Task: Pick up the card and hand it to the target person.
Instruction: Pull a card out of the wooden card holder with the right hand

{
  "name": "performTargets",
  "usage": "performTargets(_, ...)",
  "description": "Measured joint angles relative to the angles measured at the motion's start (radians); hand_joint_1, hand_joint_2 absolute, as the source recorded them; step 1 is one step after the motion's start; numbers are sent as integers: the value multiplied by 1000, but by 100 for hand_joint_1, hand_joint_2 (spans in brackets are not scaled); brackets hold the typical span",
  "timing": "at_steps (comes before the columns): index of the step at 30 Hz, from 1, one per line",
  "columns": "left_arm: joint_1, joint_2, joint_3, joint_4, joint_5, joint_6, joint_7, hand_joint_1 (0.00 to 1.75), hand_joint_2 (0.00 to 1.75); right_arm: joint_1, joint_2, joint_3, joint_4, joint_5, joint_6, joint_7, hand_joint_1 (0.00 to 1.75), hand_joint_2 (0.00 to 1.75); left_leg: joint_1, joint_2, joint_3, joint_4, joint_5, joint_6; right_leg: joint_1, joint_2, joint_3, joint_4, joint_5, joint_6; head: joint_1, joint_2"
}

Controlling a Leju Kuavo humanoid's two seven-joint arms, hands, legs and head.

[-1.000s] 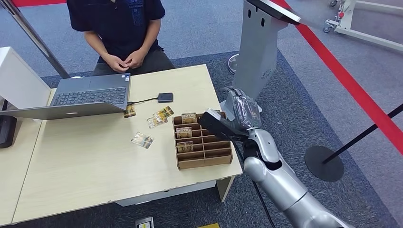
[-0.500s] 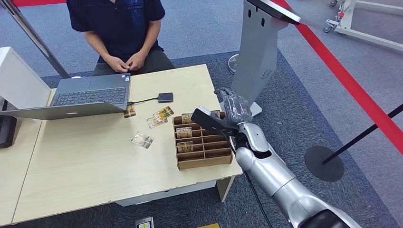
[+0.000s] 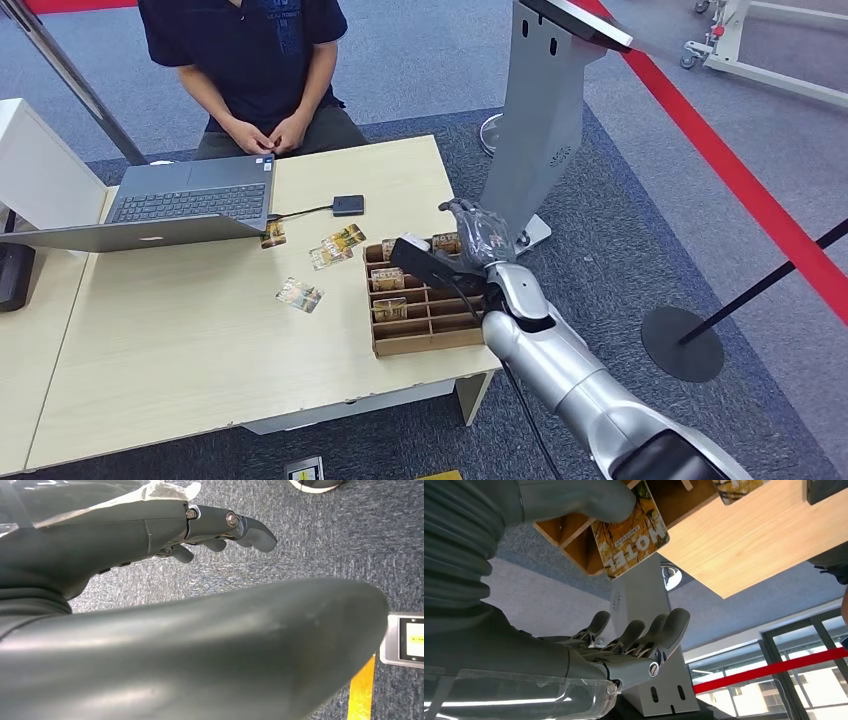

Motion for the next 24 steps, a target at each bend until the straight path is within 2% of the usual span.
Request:
performTargets(4,0,0,0,0,1,1,0,0,0,-6,8,7,24,6,-3,-1,69,175,0,0,0,0,0,0,0,0,0,0,0,0,0,0)
performTargets(17,0,0,0,0,6,3,8,0,0,-27,22,24,65,38,-25,25,68,175,0,0,0,0,0,0,0,0,0,0,0,0,0,0)
performTargets(24,1,0,0,0,6,3,8,0,0,-31,22,25,65,41,-26,26,87,175,0,0,0,0,0,0,0,0,0,0,0,0,0,0)
